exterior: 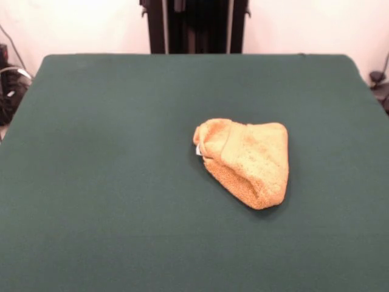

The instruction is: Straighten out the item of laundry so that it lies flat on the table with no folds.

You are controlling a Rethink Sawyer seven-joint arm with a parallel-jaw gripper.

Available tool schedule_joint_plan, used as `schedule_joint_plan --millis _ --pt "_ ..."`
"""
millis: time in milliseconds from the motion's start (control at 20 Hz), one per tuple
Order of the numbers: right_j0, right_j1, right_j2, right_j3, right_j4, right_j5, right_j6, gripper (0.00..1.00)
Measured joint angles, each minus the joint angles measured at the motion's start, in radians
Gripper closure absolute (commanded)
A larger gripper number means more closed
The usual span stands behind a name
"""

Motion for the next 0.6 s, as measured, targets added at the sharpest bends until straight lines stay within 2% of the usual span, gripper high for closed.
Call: schedule_joint_plan --millis 600 --pt "0.002 0.108 0.000 -0.001 -0.005 -0.068 0.000 0.00"
